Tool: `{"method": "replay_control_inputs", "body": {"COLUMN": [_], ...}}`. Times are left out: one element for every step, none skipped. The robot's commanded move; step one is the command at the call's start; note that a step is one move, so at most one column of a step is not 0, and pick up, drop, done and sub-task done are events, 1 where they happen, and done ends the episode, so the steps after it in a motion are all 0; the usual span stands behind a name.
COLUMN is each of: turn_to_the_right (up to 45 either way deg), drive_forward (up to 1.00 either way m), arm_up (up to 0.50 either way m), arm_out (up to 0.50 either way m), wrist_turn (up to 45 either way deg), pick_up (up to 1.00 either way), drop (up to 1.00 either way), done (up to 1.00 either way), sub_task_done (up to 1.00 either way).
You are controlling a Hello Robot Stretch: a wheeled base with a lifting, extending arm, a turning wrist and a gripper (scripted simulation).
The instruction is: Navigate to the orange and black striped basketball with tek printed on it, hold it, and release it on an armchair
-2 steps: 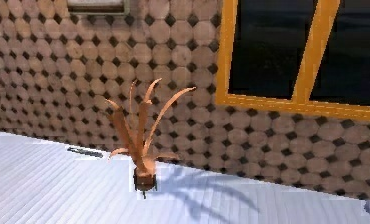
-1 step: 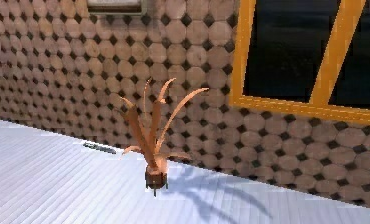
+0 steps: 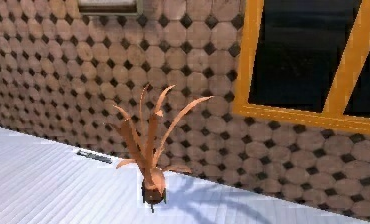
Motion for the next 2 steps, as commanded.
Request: {"method": "replay_control_inputs", "body": {"turn_to_the_right": [-15.0, 0.0], "drive_forward": [0.0, 0.0], "arm_up": [0.0, 0.18], "arm_out": [0.0, 0.0], "wrist_turn": [0.0, 0.0], "pick_up": [0.0, 0.0], "drop": [0.0, 0.0], "done": [0.0, 0.0], "sub_task_done": [0.0, 0.0]}}
